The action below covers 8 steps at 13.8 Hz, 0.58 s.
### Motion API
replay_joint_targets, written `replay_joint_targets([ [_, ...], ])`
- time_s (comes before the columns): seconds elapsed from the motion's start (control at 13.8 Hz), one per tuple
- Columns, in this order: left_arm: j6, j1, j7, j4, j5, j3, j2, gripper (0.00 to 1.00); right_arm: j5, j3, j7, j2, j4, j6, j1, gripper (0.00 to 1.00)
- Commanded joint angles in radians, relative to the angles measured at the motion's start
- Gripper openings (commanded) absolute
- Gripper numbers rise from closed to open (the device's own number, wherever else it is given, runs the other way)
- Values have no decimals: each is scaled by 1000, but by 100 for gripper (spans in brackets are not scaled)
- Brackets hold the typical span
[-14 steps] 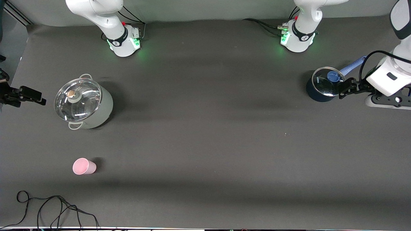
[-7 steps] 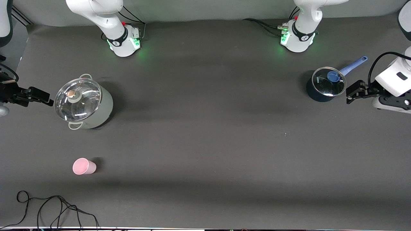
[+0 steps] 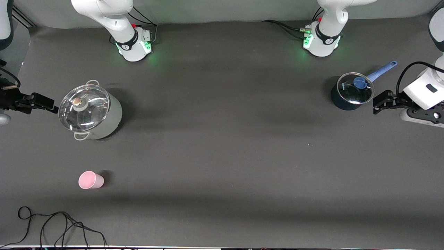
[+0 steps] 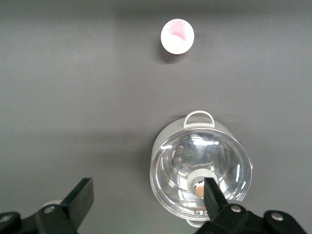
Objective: Transfer pink cup from left to right arm
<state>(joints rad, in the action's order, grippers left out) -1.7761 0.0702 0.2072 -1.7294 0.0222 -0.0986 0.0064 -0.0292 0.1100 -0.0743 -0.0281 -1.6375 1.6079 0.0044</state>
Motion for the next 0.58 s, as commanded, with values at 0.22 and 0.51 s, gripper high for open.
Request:
replay_joint_targets([
  [0.22, 47, -15, 1, 21, -2, 0, 0, 100, 52, 3, -74, 25, -21, -14, 5, 100],
  [0.51, 60, -10, 6, 18, -4, 0, 0, 100, 52, 3, -64, 24, -19, -14, 5, 100],
])
